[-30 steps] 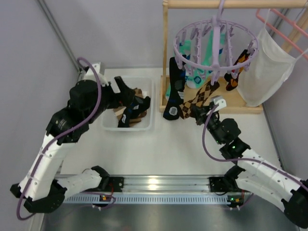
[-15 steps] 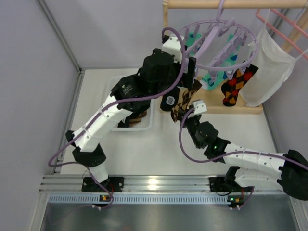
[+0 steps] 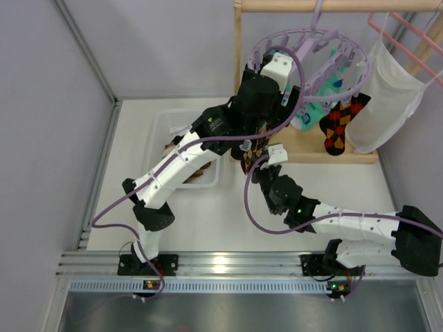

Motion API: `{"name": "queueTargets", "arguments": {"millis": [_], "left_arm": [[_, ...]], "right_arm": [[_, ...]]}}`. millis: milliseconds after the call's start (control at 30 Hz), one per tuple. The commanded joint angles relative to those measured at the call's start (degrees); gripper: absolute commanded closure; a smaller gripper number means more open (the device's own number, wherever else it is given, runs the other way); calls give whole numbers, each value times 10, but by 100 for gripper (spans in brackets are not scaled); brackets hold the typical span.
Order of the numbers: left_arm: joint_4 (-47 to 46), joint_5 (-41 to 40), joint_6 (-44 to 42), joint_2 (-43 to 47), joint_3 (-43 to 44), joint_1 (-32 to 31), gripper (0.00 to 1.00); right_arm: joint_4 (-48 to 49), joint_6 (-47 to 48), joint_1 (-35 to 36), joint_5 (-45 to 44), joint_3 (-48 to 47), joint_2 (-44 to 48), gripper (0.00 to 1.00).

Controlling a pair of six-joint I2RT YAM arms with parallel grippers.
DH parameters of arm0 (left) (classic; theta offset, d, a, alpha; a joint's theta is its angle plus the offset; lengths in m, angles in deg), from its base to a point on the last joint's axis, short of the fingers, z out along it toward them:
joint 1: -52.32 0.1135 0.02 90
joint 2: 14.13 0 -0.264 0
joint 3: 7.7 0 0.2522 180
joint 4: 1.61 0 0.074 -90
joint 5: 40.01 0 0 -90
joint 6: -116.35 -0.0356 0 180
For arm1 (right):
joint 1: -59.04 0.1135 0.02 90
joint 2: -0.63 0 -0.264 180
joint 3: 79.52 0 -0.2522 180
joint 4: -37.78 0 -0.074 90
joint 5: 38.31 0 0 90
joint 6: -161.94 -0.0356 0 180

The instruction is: Remove the socks clipped to the hanger

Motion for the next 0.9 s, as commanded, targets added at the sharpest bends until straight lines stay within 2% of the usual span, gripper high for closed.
{"name": "queueTargets", "arguments": {"millis": [0,133,367,500,733,867], "left_arm": [[-21,-31,-35,-22,23,-4,8],[-22,-79,-59,-41,31,-7,17],[-37,-117,-93,-63,37,-6,22],[-43,-125,-107,-71,42,-6,31],[-54,-127,-124,-78,42,-7,58],[-55,-128,-124,-81,42,-8,86]], "right_arm": [[22,23,16,-19,-30,-10,100],[23,35,23,-21,-41,-22,100],[23,46,36,-23,-58,-55,100],[30,48,40,-24,-61,-67,100],[31,50,43,-23,-60,-71,100],[35,43,45,-23,-46,-65,100]]}}
